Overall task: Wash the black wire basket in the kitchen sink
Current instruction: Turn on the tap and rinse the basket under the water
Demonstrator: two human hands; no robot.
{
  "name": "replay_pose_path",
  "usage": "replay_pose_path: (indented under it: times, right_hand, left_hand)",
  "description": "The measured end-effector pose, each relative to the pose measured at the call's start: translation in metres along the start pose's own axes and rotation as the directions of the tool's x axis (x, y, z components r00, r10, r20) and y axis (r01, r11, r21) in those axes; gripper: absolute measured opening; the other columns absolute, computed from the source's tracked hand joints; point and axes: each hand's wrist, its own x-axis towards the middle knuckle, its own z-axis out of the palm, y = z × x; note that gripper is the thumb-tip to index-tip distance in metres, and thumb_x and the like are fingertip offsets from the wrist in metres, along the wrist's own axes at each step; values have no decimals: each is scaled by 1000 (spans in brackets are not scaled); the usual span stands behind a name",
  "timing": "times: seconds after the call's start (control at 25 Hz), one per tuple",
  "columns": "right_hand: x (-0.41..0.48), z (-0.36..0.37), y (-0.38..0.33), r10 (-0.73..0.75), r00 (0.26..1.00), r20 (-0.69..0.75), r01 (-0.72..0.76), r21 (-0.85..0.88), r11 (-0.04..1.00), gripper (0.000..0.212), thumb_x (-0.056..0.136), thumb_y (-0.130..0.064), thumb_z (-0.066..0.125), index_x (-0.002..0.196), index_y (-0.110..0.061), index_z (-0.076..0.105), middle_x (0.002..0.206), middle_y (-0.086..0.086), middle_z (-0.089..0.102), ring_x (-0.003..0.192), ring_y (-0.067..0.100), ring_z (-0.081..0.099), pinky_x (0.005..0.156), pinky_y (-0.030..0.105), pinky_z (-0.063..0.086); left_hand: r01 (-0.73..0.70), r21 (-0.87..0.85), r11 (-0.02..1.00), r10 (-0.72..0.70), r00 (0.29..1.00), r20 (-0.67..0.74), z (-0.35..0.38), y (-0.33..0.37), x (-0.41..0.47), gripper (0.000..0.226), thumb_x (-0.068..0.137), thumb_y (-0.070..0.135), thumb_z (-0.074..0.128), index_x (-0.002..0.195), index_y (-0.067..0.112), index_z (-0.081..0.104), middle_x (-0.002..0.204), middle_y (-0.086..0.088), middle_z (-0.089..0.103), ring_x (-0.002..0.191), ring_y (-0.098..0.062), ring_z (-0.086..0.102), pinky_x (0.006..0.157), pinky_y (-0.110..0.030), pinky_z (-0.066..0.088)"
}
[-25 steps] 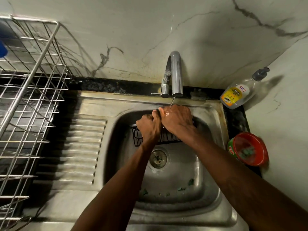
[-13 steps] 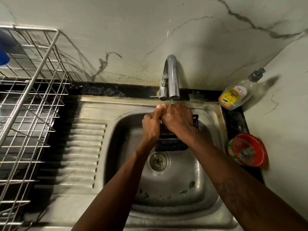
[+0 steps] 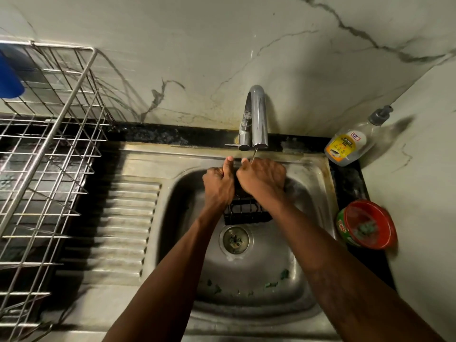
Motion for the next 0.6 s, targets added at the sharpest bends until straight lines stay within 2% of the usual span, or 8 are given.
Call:
replay_pose_path:
  times: [0.08, 0.16, 0.24, 0.28, 0.36, 0.44, 0.52, 0.6]
  right_hand:
    - [-5, 5, -22, -36, 994, -101, 39, 29, 999, 51, 107, -45, 27, 80, -22, 64, 75, 3, 66, 70, 22, 58, 74, 38, 42]
    - [-25, 13, -22, -243, 957, -161, 247, 8, 969, 41, 106, -41, 33, 99, -24, 69, 95, 2, 73, 91, 22, 66, 91, 43, 46]
    - [-30, 12, 0, -422, 896, -137, 420, -47, 906, 39, 105, -41, 32, 114, -24, 66, 106, 2, 71, 99, 22, 64, 96, 42, 46]
    - [-26, 6, 11, -394, 914, -95, 391, -47, 919, 43, 105, -45, 28, 109, -26, 66, 97, 2, 69, 90, 21, 63, 90, 41, 48]
    - [-12, -4, 27, -185, 982, -35, 183, -48, 982, 46, 106, -47, 24, 89, -24, 60, 78, 3, 58, 72, 19, 55, 75, 36, 49]
    - [-5, -7, 26, -14, 999, -31, 14, -1, 1000, 49, 108, -44, 25, 75, -19, 51, 73, 2, 55, 66, 19, 51, 65, 32, 41]
    - [-16, -2, 7, -74, 989, -127, 84, 74, 994, 52, 109, -44, 27, 73, -19, 56, 65, 0, 57, 60, 19, 54, 62, 32, 42]
    - [-35, 6, -6, -320, 932, -172, 338, 82, 938, 43, 107, -44, 32, 84, -23, 63, 70, 0, 62, 64, 20, 59, 73, 37, 52]
  left_hand:
    - [61, -41, 997, -63, 996, -55, -5, 4, 9, 63, 103, 45, 56, 48, 15, 49, 42, 3, 47, 36, -9, 38, 40, -22, 34]
    - [115, -107, 988, -124, 989, -77, -13, 3, 18, 58, 100, 51, 58, 57, 12, 50, 48, 1, 48, 41, -8, 40, 41, -19, 35]
    - [123, -99, 987, -127, 991, -35, -15, -6, 18, 58, 98, 55, 57, 62, 11, 52, 52, -1, 49, 43, -9, 43, 42, -20, 37]
    - [122, -94, 988, -123, 992, -3, -13, -6, 15, 58, 98, 56, 56, 65, 8, 57, 53, -1, 51, 43, -11, 44, 41, -21, 38]
    - [107, -80, 991, -104, 994, 38, -6, -6, 9, 61, 98, 56, 57, 75, 0, 67, 54, 0, 55, 43, -10, 47, 40, -19, 38]
    - [89, -82, 993, -85, 995, 54, -3, 0, 7, 56, 99, 53, 57, 74, 5, 71, 49, 5, 54, 42, -9, 45, 41, -22, 38]
    - [78, -150, 986, -68, 995, 71, -10, 1, 5, 52, 100, 47, 60, 58, 17, 63, 46, 4, 52, 43, -14, 45, 50, -26, 43]
    - [94, -228, 969, -79, 994, 76, -22, -7, 6, 53, 99, 44, 63, 53, 18, 61, 53, -4, 59, 53, -22, 53, 62, -35, 49]
